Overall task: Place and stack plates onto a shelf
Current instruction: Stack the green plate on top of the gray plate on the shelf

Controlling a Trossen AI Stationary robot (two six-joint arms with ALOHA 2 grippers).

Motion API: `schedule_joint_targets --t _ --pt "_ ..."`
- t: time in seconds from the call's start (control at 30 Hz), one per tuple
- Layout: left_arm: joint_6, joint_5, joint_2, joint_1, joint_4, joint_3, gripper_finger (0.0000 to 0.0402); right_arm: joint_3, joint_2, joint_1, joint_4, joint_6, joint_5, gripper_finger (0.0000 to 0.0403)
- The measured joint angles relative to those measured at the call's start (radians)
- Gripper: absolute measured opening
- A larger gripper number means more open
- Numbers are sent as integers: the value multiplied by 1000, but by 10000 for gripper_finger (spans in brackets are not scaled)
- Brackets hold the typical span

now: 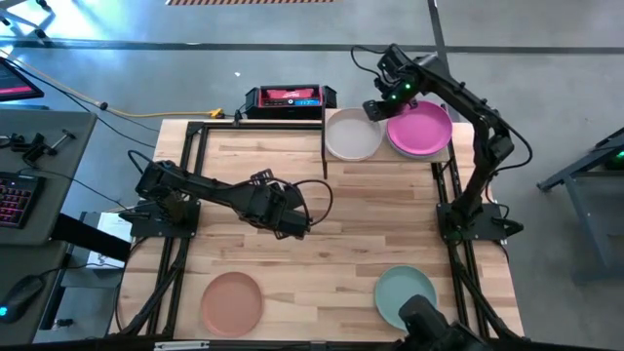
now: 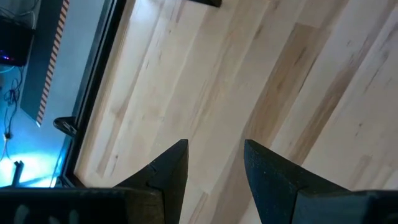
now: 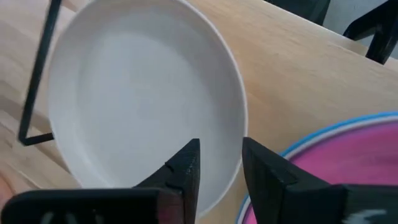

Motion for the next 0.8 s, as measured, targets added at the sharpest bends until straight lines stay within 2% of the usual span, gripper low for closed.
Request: schedule_joint_targets --t 0.2,0.37,0.57,0.8 --pt "-27 0 0 0 0 0 145 0 -69 10 -31 -1 -13 98" --pt "-19 0 0 -1 1 0 145 0 -133 61 -118 -16 -20 98" --pt "-15 -1 0 1 1 0 145 0 -203 197 -195 -29 -20 98" --pt "8 -4 0 1 1 0 145 0 -256 418 -231 -17 -4 98"
